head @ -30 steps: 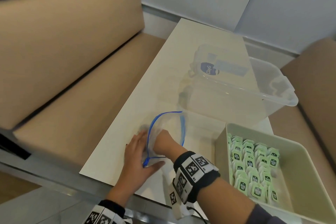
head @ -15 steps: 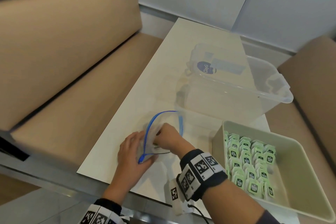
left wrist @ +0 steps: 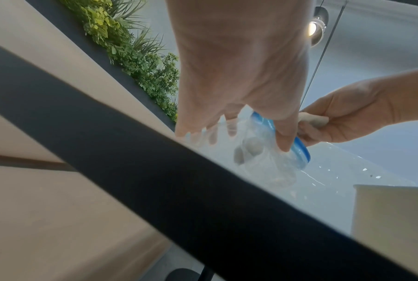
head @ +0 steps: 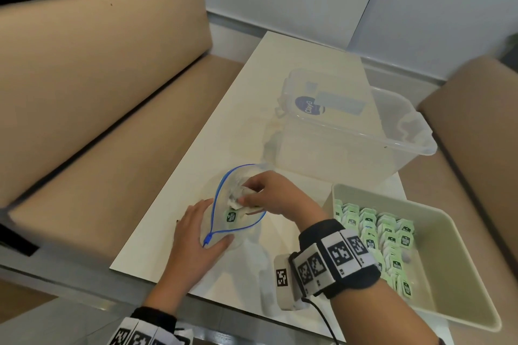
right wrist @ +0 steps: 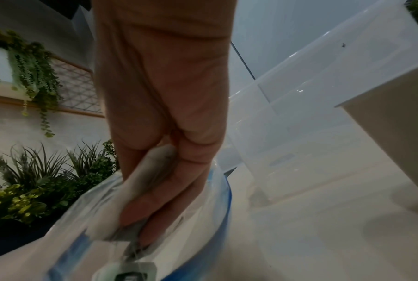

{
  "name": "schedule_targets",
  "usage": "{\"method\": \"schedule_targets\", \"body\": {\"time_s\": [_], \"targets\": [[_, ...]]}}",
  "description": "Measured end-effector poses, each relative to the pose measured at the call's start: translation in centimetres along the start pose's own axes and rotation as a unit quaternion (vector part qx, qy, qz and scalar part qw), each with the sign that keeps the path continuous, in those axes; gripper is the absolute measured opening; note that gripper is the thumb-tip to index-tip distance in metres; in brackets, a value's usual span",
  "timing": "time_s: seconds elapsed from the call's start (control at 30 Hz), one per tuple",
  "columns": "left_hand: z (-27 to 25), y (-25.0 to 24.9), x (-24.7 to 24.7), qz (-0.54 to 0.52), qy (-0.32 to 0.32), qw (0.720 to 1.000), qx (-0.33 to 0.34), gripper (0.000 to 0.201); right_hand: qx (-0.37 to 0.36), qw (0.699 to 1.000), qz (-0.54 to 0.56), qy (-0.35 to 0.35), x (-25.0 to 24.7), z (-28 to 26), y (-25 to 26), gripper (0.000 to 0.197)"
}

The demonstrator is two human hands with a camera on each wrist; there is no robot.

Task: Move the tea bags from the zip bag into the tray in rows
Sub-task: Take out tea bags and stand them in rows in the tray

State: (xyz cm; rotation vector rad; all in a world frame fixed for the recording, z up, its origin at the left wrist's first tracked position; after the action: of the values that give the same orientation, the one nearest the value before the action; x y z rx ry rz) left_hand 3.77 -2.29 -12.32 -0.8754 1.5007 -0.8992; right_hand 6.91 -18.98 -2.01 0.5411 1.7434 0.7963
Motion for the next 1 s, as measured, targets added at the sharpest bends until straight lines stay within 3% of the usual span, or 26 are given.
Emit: {"method": "schedule_targets", "body": {"time_s": [0.07, 0.2, 0.33, 0.53, 0.63, 0.7, 0.77, 0.83, 1.0], "targets": [[0.0, 0.0, -0.1, -0.009, 0.008, 1.000, -0.003, 0.064, -0.005, 1.000, 0.014, -0.011, -0.1, -0.1, 0.0, 0.026], [-0.1, 0.0, -0.5, -0.022, 0.009, 1.000, -0.013, 0.064, -0.012, 0.999, 0.040, -0.025, -0.8, -0.4, 0.5, 0.016], [-0.3, -0.9, -0.8, -0.003, 0.025, 1.000, -0.012, 0.067, -0.024, 0.999, 0.028, -0.020, -1.9, -0.9, 1.3, 0.008], [-1.2, -2.4, -1.3, 0.014, 0.034, 0.998, -0.053, 0.080, -0.033, 0.999, 0.004, -0.023, -4.7, -2.0, 2.1, 0.012], [-2.0, -4.6, -2.4, -0.046, 0.013, 0.999, -0.025, 0.085, -0.038, 0.999, 0.010, -0.031, -5.8, -2.5, 2.4, 0.018], [-2.2, -6.6, -3.4, -0.140, 0.002, 0.990, -0.005, 0.078, -0.048, 0.998, 0.022, -0.034, -6.4, -2.7, 2.8, 0.018], [-1.9, -8.2, -3.7, -0.282, 0.034, 0.958, -0.031, 0.061, -0.069, 0.996, 0.036, -0.037, -6.9, -3.0, 3.7, 0.018], [-1.2, -9.7, -3.3, -0.411, 0.080, 0.904, -0.084, 0.042, -0.096, 0.994, 0.042, -0.037, -7.5, -3.2, 4.9, 0.020], [-0.7, -13.3, -1.4, -0.570, 0.231, 0.748, -0.250, 0.045, -0.151, 0.985, 0.082, -0.024, -8.2, -3.6, 8.1, 0.027]]}}
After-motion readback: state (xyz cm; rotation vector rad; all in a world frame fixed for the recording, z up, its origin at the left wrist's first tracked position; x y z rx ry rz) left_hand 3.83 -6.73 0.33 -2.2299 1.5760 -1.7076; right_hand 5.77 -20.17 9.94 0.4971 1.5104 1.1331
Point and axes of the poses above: each hand's wrist, its own z-axis towards the middle knuckle, its own x-axis out of the palm, y = z × x, the point moved 4 cm from there along z, towards the middle knuckle, and after that the axes turned 13 degrees about -x, right-handed, at the moved point
